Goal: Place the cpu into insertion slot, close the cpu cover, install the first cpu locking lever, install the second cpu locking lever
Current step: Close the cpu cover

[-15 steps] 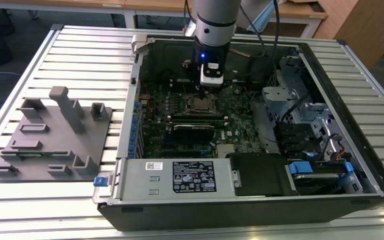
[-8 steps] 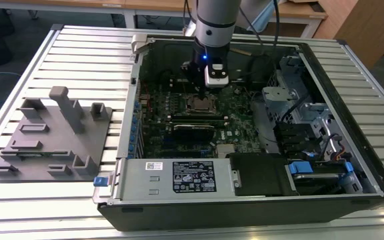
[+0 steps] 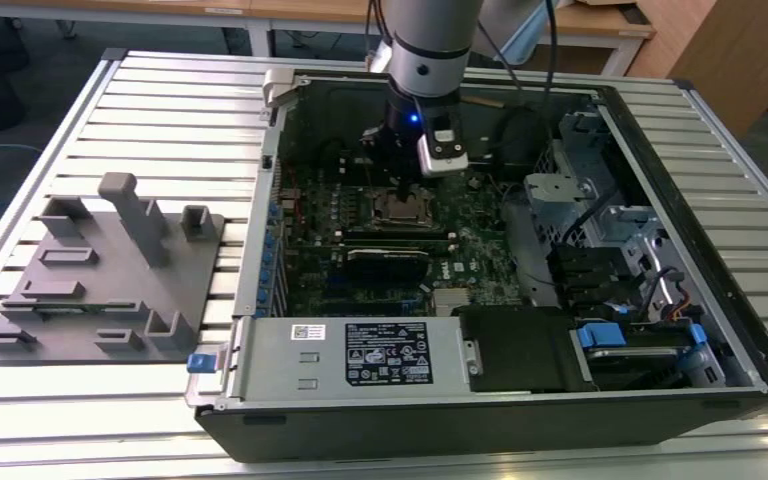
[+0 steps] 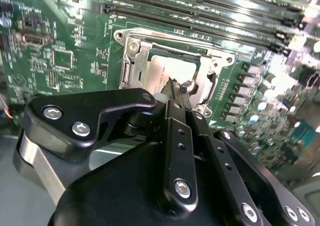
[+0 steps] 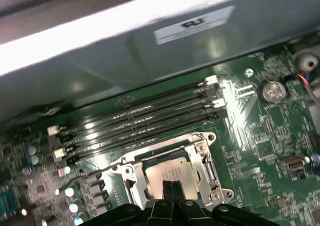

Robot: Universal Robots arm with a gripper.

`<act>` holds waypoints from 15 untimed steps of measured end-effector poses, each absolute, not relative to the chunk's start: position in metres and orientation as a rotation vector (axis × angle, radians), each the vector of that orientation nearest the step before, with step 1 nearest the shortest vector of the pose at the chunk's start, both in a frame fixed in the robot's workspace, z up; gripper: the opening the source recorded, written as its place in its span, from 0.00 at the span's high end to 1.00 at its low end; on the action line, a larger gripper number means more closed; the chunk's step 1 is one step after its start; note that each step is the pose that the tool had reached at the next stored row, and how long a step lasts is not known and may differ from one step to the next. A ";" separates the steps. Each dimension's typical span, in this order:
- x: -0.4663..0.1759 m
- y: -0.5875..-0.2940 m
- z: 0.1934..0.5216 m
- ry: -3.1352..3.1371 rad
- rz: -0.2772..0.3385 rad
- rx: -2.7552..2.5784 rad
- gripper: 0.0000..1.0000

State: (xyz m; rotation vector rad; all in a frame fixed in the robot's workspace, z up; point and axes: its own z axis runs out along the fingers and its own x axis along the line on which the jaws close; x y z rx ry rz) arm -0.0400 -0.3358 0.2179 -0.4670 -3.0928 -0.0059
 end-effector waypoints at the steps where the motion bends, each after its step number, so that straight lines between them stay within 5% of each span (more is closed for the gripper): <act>1: -0.040 -0.336 0.217 -3.097 -0.006 -0.437 0.90; 15: -0.040 -0.336 0.215 -3.127 -0.003 -0.046 0.90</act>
